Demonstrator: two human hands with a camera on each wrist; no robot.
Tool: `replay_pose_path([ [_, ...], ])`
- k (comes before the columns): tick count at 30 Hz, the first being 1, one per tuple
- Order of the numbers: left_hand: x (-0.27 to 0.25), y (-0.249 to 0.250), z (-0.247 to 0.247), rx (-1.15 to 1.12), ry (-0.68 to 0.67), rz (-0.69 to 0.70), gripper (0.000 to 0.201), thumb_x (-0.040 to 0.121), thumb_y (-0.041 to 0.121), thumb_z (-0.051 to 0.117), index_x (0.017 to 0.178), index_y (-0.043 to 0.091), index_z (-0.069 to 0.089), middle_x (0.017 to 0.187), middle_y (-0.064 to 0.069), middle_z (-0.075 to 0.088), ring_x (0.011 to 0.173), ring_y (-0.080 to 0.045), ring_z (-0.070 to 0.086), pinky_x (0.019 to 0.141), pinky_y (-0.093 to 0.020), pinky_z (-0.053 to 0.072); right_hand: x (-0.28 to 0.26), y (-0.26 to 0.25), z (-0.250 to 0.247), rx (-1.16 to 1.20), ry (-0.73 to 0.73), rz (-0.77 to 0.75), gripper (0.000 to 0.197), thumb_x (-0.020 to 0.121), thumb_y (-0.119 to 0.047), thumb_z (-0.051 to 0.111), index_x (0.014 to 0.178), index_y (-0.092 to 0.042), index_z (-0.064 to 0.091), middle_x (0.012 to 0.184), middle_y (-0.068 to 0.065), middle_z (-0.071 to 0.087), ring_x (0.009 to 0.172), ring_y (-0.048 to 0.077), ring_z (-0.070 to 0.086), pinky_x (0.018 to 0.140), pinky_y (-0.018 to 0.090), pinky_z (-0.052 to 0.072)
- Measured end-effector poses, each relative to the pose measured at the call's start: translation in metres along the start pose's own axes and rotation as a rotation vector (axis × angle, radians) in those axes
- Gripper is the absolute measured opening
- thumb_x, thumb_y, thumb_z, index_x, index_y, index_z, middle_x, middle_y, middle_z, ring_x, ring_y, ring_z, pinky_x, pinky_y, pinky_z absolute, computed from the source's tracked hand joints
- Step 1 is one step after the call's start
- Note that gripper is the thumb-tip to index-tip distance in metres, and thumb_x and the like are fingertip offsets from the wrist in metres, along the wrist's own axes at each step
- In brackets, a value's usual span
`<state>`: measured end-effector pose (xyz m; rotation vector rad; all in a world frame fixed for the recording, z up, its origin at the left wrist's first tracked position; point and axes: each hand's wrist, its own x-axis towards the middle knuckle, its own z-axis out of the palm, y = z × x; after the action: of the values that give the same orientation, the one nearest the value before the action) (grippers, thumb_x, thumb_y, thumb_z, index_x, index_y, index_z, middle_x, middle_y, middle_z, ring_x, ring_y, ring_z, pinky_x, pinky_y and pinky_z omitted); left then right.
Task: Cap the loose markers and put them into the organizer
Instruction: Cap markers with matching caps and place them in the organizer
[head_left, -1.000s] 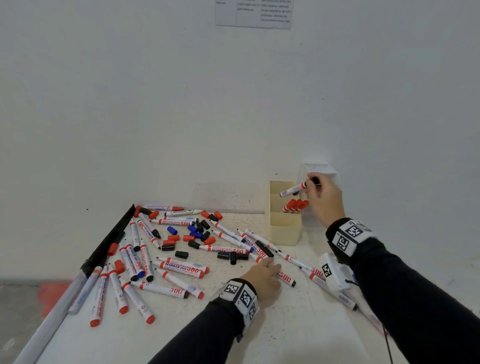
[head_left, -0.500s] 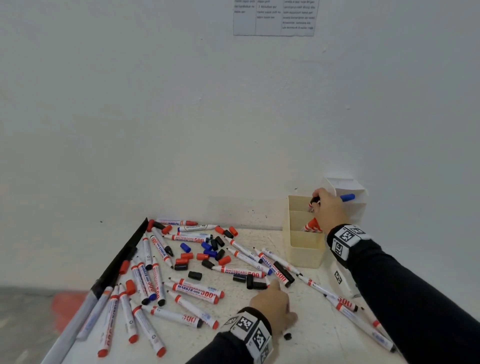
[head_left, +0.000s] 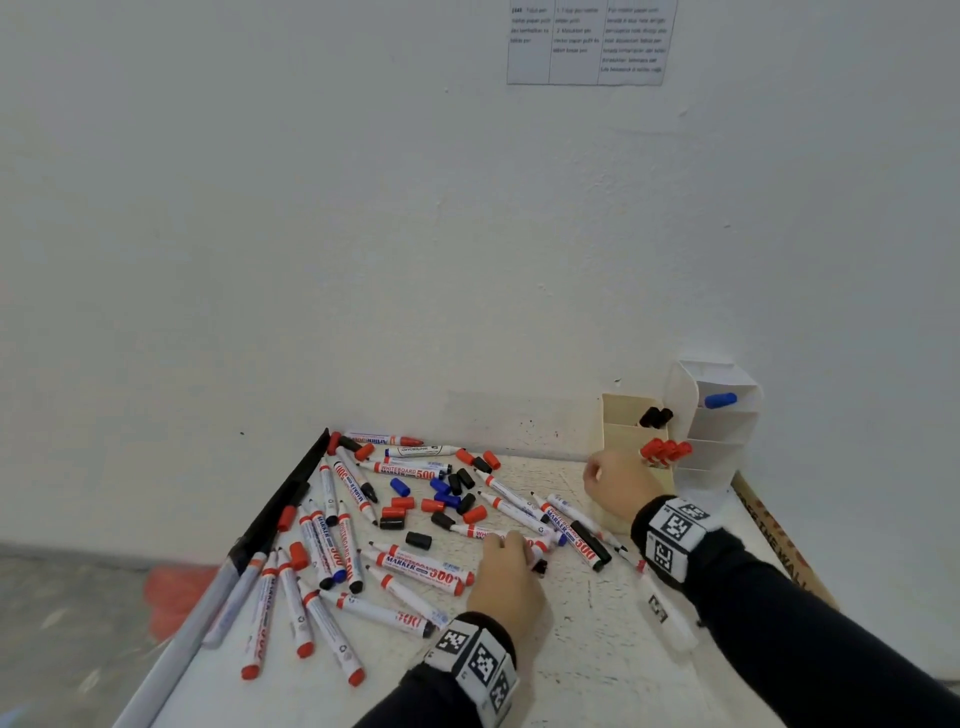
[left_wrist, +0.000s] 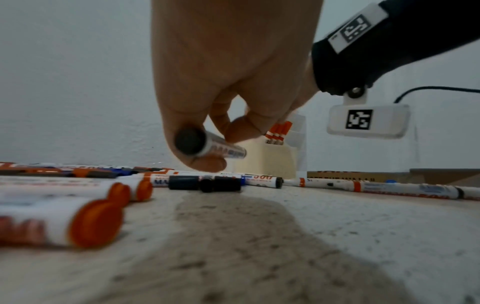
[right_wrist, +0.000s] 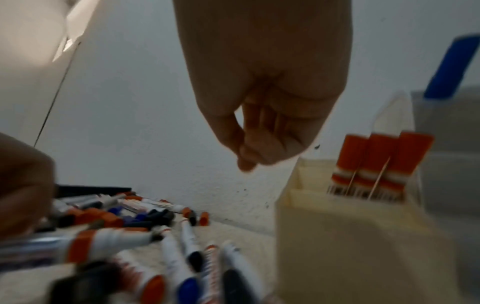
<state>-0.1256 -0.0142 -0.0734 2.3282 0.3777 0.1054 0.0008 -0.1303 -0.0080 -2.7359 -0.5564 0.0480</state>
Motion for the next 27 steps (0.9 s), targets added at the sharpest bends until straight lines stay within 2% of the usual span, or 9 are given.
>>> replay_pose_path([
  [3,-0.005,-0.011,-0.009,-0.063,0.04,-0.019,0.023,0.091,0.013,0.051,0.113,0.015,0.046,0.114,-0.003,0.044,0.081,-0.005,0.044,0.074,-0.013,0.043,-0.011,0.006,0.027,-0.111,-0.199,0.142,0.02,0.091,-0.014,0.05,0.106,-0.006,0.061,0.108,0.008,0.065,0.086,0.018,0.056,0.081,0.024,0.048],
  [5,-0.009,-0.019,-0.014,-0.079,0.039,-0.021,0.025,0.09,0.014,0.052,0.114,0.016,0.045,0.108,-0.001,0.044,0.076,-0.003,0.042,0.066,-0.011,0.04,-0.018,0.011,0.04,-0.163,-0.239,0.187,0.024,0.091,-0.018,0.053,0.111,-0.006,0.059,0.112,0.008,0.064,0.088,0.017,0.058,0.082,0.023,0.047],
  [7,-0.012,-0.024,-0.016,-0.072,0.035,-0.022,0.028,0.091,0.012,0.052,0.118,0.016,0.046,0.107,0.0,0.045,0.082,-0.006,0.044,0.075,-0.014,0.043,-0.022,0.017,0.049,-0.151,-0.232,0.231,0.027,0.09,-0.021,0.057,0.113,-0.007,0.059,0.111,0.007,0.064,0.096,0.018,0.062,0.081,0.022,0.047],
  [9,-0.014,-0.025,-0.016,-0.05,0.013,-0.028,0.028,0.09,0.013,0.053,0.119,0.016,0.051,0.111,0.0,0.05,0.089,-0.008,0.049,0.086,-0.019,0.047,-0.023,0.022,0.055,-0.075,-0.193,0.275,0.029,0.087,-0.022,0.061,0.112,-0.007,0.059,0.108,0.007,0.064,0.093,0.018,0.061,0.08,0.023,0.048],
  [14,-0.02,-0.025,-0.007,-0.04,-0.028,-0.038,0.027,0.091,0.016,0.051,0.118,0.018,0.055,0.113,0.0,0.056,0.086,-0.008,0.052,0.085,-0.019,0.048,-0.03,0.027,0.053,0.009,-0.166,0.328,0.026,0.089,-0.023,0.058,0.11,-0.008,0.058,0.107,0.007,0.063,0.09,0.018,0.058,0.081,0.024,0.047],
  [19,-0.021,-0.025,-0.002,-0.026,-0.019,-0.056,0.028,0.092,0.015,0.05,0.12,0.02,0.055,0.118,0.001,0.054,0.096,-0.008,0.054,0.088,-0.019,0.046,-0.044,0.03,0.05,0.025,-0.156,0.255,0.007,0.091,-0.018,0.053,0.095,-0.016,0.048,0.095,0.002,0.051,0.084,0.016,0.05,0.074,0.022,0.042],
  [21,-0.022,-0.026,0.0,-0.03,-0.012,-0.063,0.028,0.092,0.016,0.05,0.119,0.02,0.055,0.119,0.001,0.053,0.098,-0.008,0.054,0.089,-0.019,0.046,-0.049,0.031,0.049,0.117,-0.101,0.205,0.01,0.091,-0.013,0.051,0.1,-0.016,0.049,0.096,0.002,0.049,0.08,0.015,0.049,0.073,0.021,0.043],
  [24,-0.024,-0.027,0.001,-0.011,-0.001,-0.057,0.027,0.093,0.016,0.049,0.119,0.021,0.054,0.119,0.001,0.052,0.097,-0.009,0.051,0.09,-0.019,0.044,-0.053,0.029,0.045,0.287,0.0,0.079,0.021,0.09,-0.007,0.05,0.109,-0.017,0.054,0.097,0.002,0.046,0.071,0.005,0.045,0.057,0.011,0.037],
  [27,-0.024,-0.027,0.003,-0.01,0.014,-0.046,0.029,0.093,0.016,0.049,0.121,0.021,0.053,0.119,0.002,0.053,0.099,-0.008,0.05,0.093,-0.02,0.043,-0.061,0.02,0.043,0.49,-0.009,-0.025,0.02,0.086,-0.005,0.058,0.089,-0.023,0.051,0.083,-0.002,0.054,0.069,0.006,0.051,0.057,0.01,0.04],
])
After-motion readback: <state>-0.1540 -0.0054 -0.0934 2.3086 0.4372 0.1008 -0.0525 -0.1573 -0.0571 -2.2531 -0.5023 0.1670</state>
